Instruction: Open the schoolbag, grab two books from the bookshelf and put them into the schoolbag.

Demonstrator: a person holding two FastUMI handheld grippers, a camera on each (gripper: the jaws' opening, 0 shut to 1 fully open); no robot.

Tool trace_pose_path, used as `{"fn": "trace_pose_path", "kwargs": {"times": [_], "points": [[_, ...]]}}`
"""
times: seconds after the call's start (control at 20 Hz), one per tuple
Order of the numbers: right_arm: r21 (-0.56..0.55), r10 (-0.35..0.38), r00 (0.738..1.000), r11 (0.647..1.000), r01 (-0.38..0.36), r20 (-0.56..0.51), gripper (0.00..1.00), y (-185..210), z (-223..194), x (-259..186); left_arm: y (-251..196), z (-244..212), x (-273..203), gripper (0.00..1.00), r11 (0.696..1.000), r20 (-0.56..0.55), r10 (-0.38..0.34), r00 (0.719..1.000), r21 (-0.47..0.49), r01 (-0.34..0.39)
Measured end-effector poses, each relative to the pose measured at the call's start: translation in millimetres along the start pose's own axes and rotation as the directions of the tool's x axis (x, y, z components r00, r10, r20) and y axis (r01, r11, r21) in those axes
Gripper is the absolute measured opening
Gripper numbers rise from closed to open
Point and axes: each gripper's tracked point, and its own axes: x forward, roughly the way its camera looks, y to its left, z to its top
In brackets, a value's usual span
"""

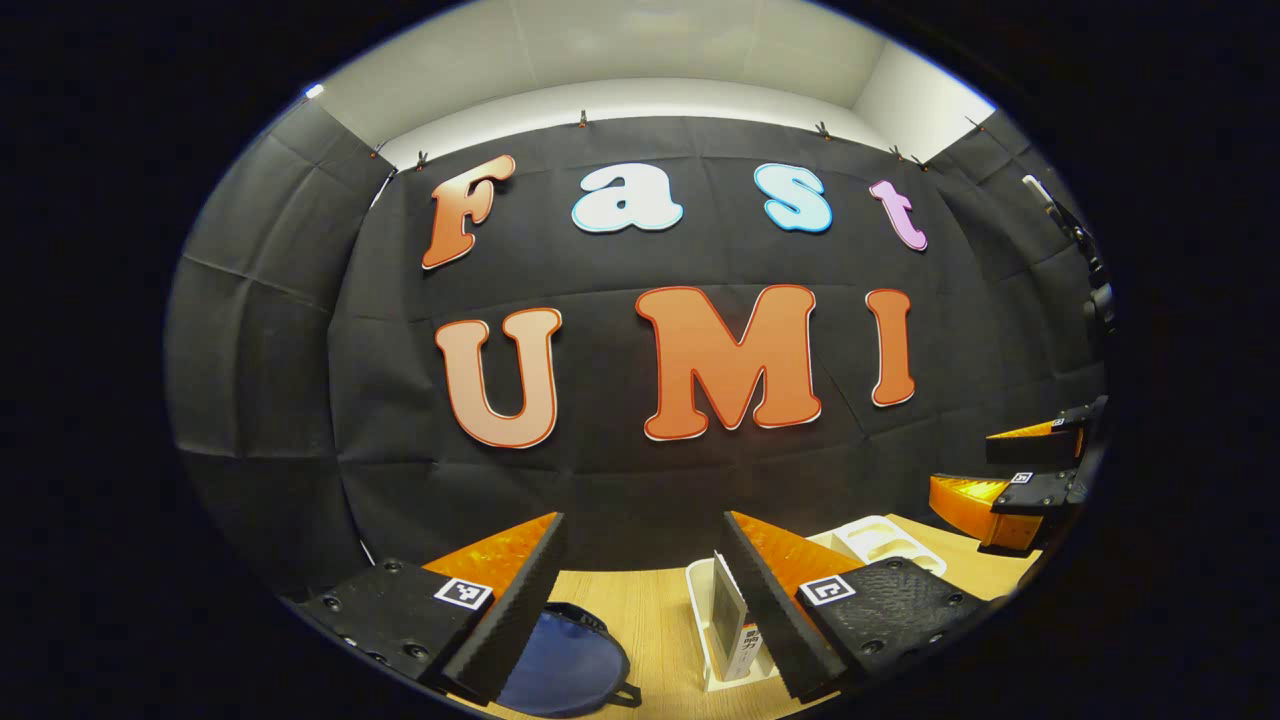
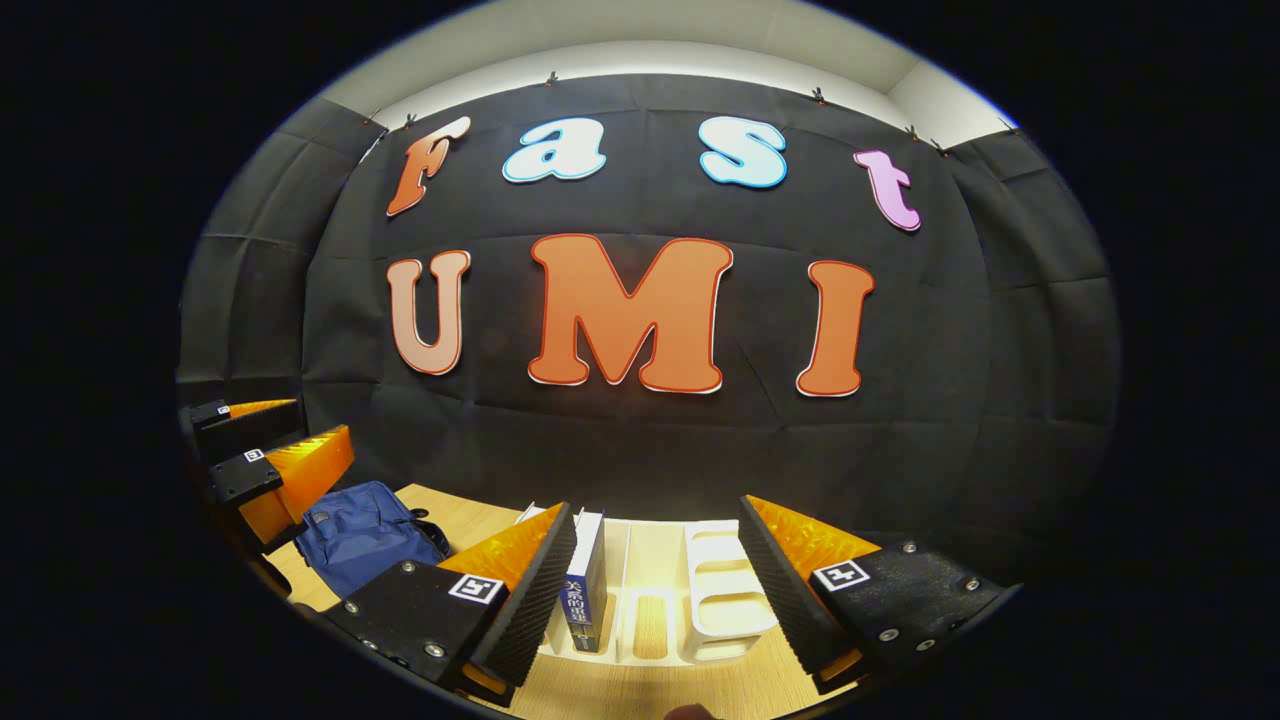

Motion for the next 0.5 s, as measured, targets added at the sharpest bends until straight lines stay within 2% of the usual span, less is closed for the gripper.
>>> {"fn": "trace_pose_path", "kwargs": {"times": [0.2, 0.25, 0.35, 0.4, 0.5], "points": [[-0.008, 0.002, 1.000, 1.000, -0.002, 0.005, 0.96, 2, -1, 1, 4, 8, -9, 0.99, 0.999, 0.038, 0.018, 0.999, -0.041, -0.016], [-0.008, 0.009, 1.000, 1.000, -0.009, 0.005, 0.97, 3, -2, 2, 4, 12, -10, 0.95, 0.999, 0.044, 0.021, 0.999, -0.049, -0.019], [-0.008, 0.019, 1.000, 1.000, -0.019, 0.004, 0.97, 3, -3, 4, 6, 9, -8, 0.99, 0.999, 0.041, 0.037, 0.998, -0.034, -0.036], [-0.008, 0.023, 1.000, 1.000, -0.023, 0.002, 0.97, 4, -4, 5, 6, 9, -9, 0.95, 0.999, 0.039, 0.043, 0.998, -0.035, -0.041], [-0.012, 0.002, 1.000, 1.000, -0.002, -0.011, 0.97, -3, -9, 8, 3, 5, -11, 0.99, 0.998, 0.031, 0.045, 0.999, -0.053, -0.044]]}}
